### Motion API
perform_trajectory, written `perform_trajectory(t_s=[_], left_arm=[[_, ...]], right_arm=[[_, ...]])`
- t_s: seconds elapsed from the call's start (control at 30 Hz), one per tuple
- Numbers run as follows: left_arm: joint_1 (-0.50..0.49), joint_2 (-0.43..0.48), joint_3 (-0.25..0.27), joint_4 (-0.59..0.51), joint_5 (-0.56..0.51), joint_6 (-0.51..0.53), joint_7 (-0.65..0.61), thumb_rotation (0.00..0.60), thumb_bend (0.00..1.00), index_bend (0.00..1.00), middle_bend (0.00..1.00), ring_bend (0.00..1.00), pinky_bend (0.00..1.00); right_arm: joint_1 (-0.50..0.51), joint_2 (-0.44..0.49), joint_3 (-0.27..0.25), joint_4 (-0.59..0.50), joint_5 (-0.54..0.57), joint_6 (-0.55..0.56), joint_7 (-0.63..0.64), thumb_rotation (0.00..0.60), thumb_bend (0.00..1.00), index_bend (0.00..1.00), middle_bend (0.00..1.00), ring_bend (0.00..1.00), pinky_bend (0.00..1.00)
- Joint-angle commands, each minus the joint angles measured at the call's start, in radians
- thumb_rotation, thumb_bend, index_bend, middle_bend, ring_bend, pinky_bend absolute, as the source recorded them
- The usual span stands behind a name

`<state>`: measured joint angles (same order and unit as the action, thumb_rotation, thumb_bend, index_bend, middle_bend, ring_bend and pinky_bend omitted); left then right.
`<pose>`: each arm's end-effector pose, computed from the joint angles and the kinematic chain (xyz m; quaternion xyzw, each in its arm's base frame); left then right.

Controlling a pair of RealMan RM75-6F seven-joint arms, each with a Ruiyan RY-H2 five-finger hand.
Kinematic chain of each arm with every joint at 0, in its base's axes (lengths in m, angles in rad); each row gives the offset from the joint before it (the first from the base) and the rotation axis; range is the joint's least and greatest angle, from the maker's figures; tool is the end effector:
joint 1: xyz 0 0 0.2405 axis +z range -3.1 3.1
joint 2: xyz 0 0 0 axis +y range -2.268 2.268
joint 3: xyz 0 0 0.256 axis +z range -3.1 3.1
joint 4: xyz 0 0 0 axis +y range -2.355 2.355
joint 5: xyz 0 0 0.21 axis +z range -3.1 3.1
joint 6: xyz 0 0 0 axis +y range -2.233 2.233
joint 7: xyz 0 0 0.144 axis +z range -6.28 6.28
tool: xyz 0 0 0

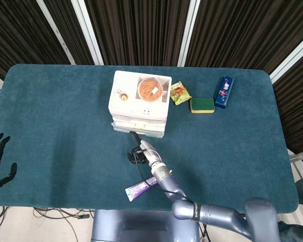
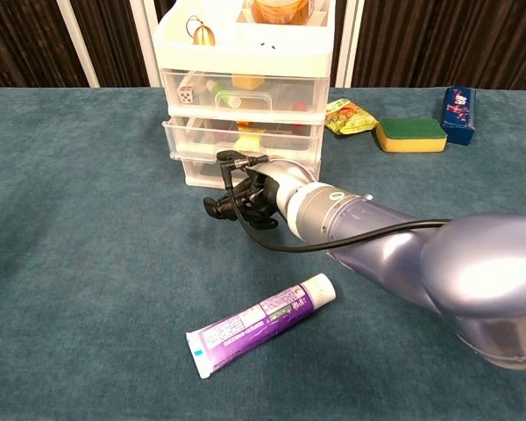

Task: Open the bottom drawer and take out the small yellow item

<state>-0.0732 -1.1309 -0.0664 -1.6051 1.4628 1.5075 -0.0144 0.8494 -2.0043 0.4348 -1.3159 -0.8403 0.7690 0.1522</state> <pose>-0.3157 0.1807 0.1633 -0.5684 -0.3936 -0.3977 0.6032 -0.0348 -0.3247 -0.1347 0.5000 -0.7221 0.4550 0.1468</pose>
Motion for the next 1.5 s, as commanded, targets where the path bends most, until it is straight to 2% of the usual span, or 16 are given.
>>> perform_trajectory(t_s=[0.03, 0.3, 1.5], left_arm=[[0.0, 0.0, 0.0, 0.0, 0.0, 0.001, 0.001, 0.6, 0.44, 0.05, 0.0, 0.0, 0.0], [0.0, 0.0, 0.0, 0.001, -0.001, -0.001, -0.001, 0.6, 0.44, 0.05, 0.0, 0.0, 0.0], [0.0, -0.001, -0.003, 0.001, -0.004, 0.001, 0.003, 0.6, 0.44, 0.05, 0.0, 0.0, 0.0]], right_arm=[[-0.006, 0.005, -0.009, -0.011, -0.008, 0.0, 0.004, 0.6, 0.55, 0.03, 0.83, 0.96, 1.0], [-0.023, 0.01, -0.038, -0.042, -0.029, 0.0, 0.012, 0.6, 0.55, 0.03, 0.83, 0.96, 1.0], [-0.076, 0.035, -0.108, -0.125, -0.093, 0.013, 0.025, 0.6, 0.55, 0.03, 0.83, 0.96, 1.0]])
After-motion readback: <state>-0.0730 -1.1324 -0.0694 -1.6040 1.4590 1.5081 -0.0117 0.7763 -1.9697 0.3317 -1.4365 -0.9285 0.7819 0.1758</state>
